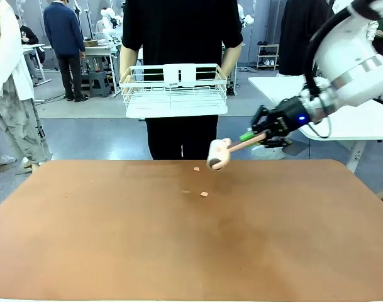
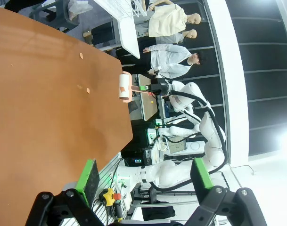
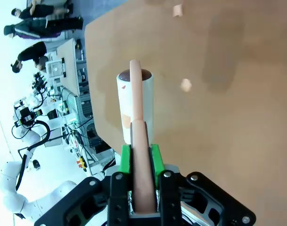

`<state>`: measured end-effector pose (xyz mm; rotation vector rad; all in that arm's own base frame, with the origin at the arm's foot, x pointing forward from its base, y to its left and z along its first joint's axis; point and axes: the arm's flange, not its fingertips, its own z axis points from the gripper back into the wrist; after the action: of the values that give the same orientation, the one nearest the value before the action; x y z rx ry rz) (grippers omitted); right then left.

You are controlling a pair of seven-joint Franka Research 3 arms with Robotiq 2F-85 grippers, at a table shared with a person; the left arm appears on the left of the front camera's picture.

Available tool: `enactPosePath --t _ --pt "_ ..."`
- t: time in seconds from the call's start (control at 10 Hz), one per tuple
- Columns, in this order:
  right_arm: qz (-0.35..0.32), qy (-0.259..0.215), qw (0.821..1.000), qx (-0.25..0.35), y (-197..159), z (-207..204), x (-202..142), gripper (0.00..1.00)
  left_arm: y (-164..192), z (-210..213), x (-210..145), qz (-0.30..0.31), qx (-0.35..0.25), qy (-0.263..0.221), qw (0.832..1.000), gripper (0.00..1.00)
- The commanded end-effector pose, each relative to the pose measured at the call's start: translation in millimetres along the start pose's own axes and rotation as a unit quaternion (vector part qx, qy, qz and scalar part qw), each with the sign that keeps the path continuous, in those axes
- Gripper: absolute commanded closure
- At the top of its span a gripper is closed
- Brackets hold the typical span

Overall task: Clean the table.
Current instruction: Clean the table with the Lint Roller when the human lifts the Dish drying rack.

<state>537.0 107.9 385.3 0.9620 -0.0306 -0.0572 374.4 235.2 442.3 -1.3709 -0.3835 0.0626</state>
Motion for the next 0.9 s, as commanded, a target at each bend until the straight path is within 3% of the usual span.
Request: enactPosePath --t 0.0,0.1,0.2,0.4,0.7,0.8 --pt "0.001 0.003 1.000 -0.004 -16 42 4 0.79 -1 2 -1 -0.001 0.001 -0.001 1.000 0.00" --pt "0.011 0.015 0.999 -0.035 -30 67 11 0.79 -1 2 -1 -0.001 0.001 -0.001 1.000 0.00" --pt "-0.003 -0.010 0.999 -0.035 -43 89 18 0.79 -1 2 -1 -0.001 0.001 -0.001 1.000 0.00" --pt "0.013 0.035 0.997 -0.071 -69 126 31 0.79 -1 2 -1 -0.001 0.001 -0.001 1.000 0.00" --pt "0.032 0.048 0.994 -0.090 -77 131 42 0.79 -1 2 -1 -0.001 0.001 -0.001 1.000 0.00" --pt "0.003 0.032 0.996 -0.088 -83 139 31 0.79 -1 2 -1 -0.001 0.001 -0.001 1.000 0.00"
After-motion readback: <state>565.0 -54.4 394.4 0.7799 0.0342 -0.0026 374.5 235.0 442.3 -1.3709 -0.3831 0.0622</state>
